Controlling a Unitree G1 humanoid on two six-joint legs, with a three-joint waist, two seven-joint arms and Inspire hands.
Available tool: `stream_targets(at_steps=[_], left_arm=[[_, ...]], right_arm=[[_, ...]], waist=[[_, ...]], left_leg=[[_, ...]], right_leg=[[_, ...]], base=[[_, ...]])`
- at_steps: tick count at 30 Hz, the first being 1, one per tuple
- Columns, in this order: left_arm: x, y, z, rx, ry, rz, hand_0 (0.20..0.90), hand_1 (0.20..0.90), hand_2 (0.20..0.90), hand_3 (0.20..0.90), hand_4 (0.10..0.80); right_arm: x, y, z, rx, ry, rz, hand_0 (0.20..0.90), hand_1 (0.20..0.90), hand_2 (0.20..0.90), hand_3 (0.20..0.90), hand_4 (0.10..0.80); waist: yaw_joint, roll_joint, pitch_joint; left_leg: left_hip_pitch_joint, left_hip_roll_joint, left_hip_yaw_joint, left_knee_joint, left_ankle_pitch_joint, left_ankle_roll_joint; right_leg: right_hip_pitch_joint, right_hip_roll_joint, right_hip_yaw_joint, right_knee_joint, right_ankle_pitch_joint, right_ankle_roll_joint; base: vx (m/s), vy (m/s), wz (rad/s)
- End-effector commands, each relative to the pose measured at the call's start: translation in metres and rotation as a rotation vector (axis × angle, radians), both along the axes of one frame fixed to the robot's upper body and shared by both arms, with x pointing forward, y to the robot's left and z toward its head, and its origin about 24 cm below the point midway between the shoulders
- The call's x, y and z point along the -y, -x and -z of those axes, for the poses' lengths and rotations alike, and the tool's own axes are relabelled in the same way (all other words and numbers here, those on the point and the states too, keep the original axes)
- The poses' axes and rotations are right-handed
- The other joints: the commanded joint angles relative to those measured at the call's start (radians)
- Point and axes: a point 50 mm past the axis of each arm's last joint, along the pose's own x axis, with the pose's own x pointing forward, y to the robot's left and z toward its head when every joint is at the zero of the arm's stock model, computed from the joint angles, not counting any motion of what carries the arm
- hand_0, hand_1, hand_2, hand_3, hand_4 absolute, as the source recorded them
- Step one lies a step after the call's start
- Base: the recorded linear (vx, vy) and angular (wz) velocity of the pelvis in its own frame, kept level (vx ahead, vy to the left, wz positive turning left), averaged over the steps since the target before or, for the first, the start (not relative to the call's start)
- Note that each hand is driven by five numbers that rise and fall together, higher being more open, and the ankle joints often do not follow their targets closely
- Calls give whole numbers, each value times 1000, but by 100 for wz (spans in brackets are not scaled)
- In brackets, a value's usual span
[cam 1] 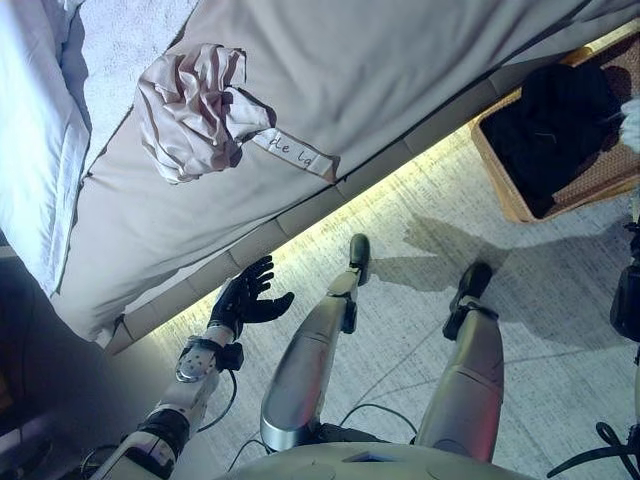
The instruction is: Pick up the clothes from the bed and place them into the basket
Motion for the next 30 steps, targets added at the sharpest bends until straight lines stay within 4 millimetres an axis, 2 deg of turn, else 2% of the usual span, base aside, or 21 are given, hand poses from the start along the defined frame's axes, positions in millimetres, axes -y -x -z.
stream_targets(at_steps=[1, 5, 9, 12, 13, 14, 15, 16, 17, 18, 22, 24, 26, 28, 29, 30], left_arm=[[0, 19, 11, -44, 26, 11, 900, 900, 900, 900, 800], [-2, 19, 10, -39, 32, -4, 900, 900, 900, 900, 800], [-5, 16, 9, -27, 34, -25, 900, 900, 900, 900, 800], [-8, 15, 7, -17, 27, -40, 900, 900, 900, 900, 800], [-11, 15, 8, -19, 25, -53, 900, 900, 900, 900, 800], [-12, 16, 8, -21, 20, -59, 900, 900, 900, 900, 800], [-13, 16, 9, -23, 17, -62, 900, 900, 900, 900, 800], [-16, 17, 10, -32, 8, -82, 900, 900, 900, 900, 800], [-17, 18, 11, -35, 4, -89, 900, 900, 900, 900, 800], [-19, 19, 12, -43, -13, -108, 900, 900, 900, 900, 800], [-26, 23, 15, -66, -40, -167, 900, 900, 900, 900, 800], [-33, 31, 21, -92, -63, -202, 900, 900, 900, 900, 800], [-38, 40, 27, -130, -95, -234, 900, 900, 900, 900, 800], [-38, 51, 36, -182, -172, -203, 900, 900, 900, 900, 800], [-38, 53, 39, -199, -192, -191, 900, 900, 900, 900, 800], [-36, 60, 44, -235, -227, -167, 900, 900, 900, 900, 800]], right_arm=[[29, 44, -59, 44, 241, 110, 900, 900, 900, 900, 800], [28, 36, -51, 16, 250, 26, 900, 900, 900, 900, 800], [17, 14, -17, -79, 259, -143, 900, 900, 900, 900, 800], [-2, -8, 29, -144, 244, -359, 900, 900, 900, 900, 800], [-15, -17, 60, -176, 221, -470, 900, 900, 900, 900, 800], [-22, -19, 75, -194, 211, -516, 900, 900, 900, 900, 800], [-25, -20, 82, -202, 206, -544, 900, 900, 900, 900, 800], [-44, -24, 115, -237, 170, -653, 900, 900, 900, 900, 800], [-48, -25, 124, -253, 161, -677, 900, 900, 900, 900, 800], [-62, -24, 148, -285, 132, -738, 900, 900, 900, 900, 800], [-106, -13, 210, -407, 83, -912, 900, 900, 900, 900, 800], [-122, -7, 229, -444, 75, -966, 900, 900, 900, 900, 800], [-134, 0, 245, -495, 52, -1006, 900, 900, 900, 900, 800], [-138, 17, 266, -563, 24, -1025, 900, 900, 900, 900, 800], [-139, 20, 270, -584, 30, -1036, 900, 900, 900, 900, 800], [-139, 28, 278, -622, 44, -1053, 900, 900, 900, 900, 800]], waist=[[-32, 128, -7], [-30, 129, -9], [-30, 111, -17], [-19, 81, -32], [-16, 64, -47], [-14, 56, -53], [-12, 52, -57], [-5, 31, -76], [-4, 26, -81], [3, 10, -98], [32, -38, -150], [48, -63, -174], [57, -90, -196], [61, -111, -222], [60, -120, -229], [66, -127, -235]], left_leg=[[11, 0, -29, 59, -58, -24], [29, 0, -31, 47, -57, -27], [62, 7, -35, 30, -57, -28], [100, 17, -41, 12, -59, -27], [123, 30, -42, -4, -57, -31], [136, 36, -44, -14, -55, -33], [143, 40, -45, -19, -53, -34], [168, 54, -51, -40, -47, -39], [175, 57, -53, -46, -44, -41], [195, 68, -58, -65, -36, -47], [256, 102, -83, -127, 6, -67], [282, 120, -91, -135, 28, -82], [311, 131, -74, -117, 27, -88], [333, 165, 62, -163, 55, -108], [343, 171, 79, -187, 54, -125], [328, 178, 109, -194, 96, -136]], right_leg=[[78, 68, -95, -92, 26, -39], [95, 65, -101, -103, 28, -38], [129, 76, -113, -118, 29, -43], [176, 84, -136, -134, 28, -49], [205, 91, -150, -146, 28, -52], [222, 96, -159, -155, 28, -55], [231, 98, -163, -159, 27, -56], [269, 109, -181, -175, 24, -61], [279, 112, -186, -180, 24, -62], [318, 123, -200, -201, 21, -67], [454, 154, -255, -283, 19, -77], [528, 169, -286, -331, 21, -83], [593, 170, -315, -375, 32, -84], [699, 178, -393, -430, 39, -71], [724, 180, -389, -438, 19, -59], [759, 184, -399, -444, 14, -55]], base=[[2, 31, -2], [0, 0, 0], [-8, -3, 2], [3, -78, 10], [7, -89, 13], [15, -74, 10], [29, -88, 16], [38, -78, 15], [85, -116, 22], [102, -102, 24], [142, -129, 35], [148, -106, 37], [158, -59, 33], [278, -35, 58], [361, 32, 90], [413, 89, 93]])
